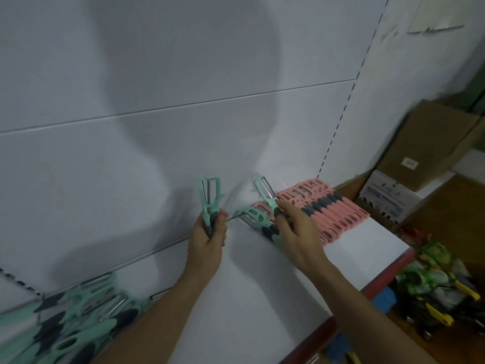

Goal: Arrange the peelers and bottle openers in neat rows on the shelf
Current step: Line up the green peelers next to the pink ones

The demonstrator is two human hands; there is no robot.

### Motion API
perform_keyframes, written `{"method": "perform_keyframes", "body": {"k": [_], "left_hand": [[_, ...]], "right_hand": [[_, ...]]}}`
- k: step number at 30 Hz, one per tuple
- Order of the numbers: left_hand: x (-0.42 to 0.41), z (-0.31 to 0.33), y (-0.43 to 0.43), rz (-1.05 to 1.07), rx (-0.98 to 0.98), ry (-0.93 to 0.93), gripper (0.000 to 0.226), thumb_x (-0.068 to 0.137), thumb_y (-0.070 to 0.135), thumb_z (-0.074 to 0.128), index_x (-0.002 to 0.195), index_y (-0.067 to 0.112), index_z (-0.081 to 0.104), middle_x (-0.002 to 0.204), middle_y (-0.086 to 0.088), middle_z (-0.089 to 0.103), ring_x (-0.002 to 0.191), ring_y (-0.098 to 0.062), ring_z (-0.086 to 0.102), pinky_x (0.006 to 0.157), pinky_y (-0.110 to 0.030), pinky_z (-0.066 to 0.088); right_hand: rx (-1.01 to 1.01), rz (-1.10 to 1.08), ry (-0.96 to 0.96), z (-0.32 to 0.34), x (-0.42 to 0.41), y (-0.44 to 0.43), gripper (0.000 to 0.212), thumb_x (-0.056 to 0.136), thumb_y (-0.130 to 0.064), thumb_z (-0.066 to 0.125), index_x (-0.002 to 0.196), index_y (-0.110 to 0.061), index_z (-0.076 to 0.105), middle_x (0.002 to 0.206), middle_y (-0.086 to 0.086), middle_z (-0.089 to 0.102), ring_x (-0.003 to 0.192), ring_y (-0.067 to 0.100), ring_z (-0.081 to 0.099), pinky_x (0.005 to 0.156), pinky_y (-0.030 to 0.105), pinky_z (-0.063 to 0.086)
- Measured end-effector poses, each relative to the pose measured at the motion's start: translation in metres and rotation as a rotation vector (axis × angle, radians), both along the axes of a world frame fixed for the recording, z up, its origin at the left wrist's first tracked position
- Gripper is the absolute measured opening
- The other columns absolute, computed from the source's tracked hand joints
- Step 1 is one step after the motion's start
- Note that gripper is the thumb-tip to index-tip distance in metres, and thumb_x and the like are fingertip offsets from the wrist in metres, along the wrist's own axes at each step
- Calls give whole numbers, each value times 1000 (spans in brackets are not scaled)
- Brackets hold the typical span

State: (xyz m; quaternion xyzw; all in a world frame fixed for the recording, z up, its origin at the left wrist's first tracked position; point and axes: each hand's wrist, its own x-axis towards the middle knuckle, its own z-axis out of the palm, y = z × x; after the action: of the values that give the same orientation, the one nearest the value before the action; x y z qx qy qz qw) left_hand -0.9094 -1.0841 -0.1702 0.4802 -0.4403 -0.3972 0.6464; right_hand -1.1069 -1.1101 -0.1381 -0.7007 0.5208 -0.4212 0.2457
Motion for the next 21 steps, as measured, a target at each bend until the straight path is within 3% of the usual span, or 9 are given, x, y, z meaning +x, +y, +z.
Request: {"method": "perform_keyframes", "body": {"k": [1,3,7,12,15,17,21], "left_hand": [[-1,0,0,-16,-3,-13,14,96,35,55,92,35,68,64,11,49,59,-9,43,56,-23,41],[-3,0,2,-43,-13,-25,16,96,35,55,90,39,69,65,9,48,60,-9,43,56,-23,41],[-5,1,4,-45,-16,-40,17,99,33,55,91,39,69,64,8,47,59,-9,42,55,-23,40],[-5,0,3,-26,-12,-54,23,104,28,53,90,39,68,63,7,45,59,-9,41,55,-22,39],[-7,-1,1,-1,2,-21,16,97,35,53,90,29,66,62,8,44,57,-10,39,54,-22,37],[-7,-3,1,1,3,-16,17,97,35,53,91,25,65,62,9,43,56,-10,38,54,-21,37],[-6,-3,3,-31,-9,-30,17,97,40,54,87,34,66,62,8,42,57,-10,38,53,-21,36]], "right_hand": [[13,-2,74,-1,-3,0,25,101,-21,53,122,-32,62,100,-21,68,80,4,63,62,15,51],[22,-31,186,-1,-8,4,27,95,-19,66,119,-30,63,103,-16,66,86,3,62,74,20,55],[-239,-46,329,-9,-11,13,19,82,-15,82,96,-17,70,97,-2,70,82,15,61,71,31,56],[-229,-31,439,-23,1,15,13,87,-16,77,100,-17,74,104,1,70,92,21,59,80,38,55],[-185,-26,456,-27,6,15,16,88,-24,76,104,-19,75,108,-2,70,95,17,58,82,33,55],[-201,-33,470,-29,6,15,16,87,-19,76,104,-19,76,105,-2,71,93,17,59,79,31,55],[-228,-47,510,-30,8,16,17,85,-14,77,102,-20,77,100,-3,73,88,15,60,75,24,49]]}}
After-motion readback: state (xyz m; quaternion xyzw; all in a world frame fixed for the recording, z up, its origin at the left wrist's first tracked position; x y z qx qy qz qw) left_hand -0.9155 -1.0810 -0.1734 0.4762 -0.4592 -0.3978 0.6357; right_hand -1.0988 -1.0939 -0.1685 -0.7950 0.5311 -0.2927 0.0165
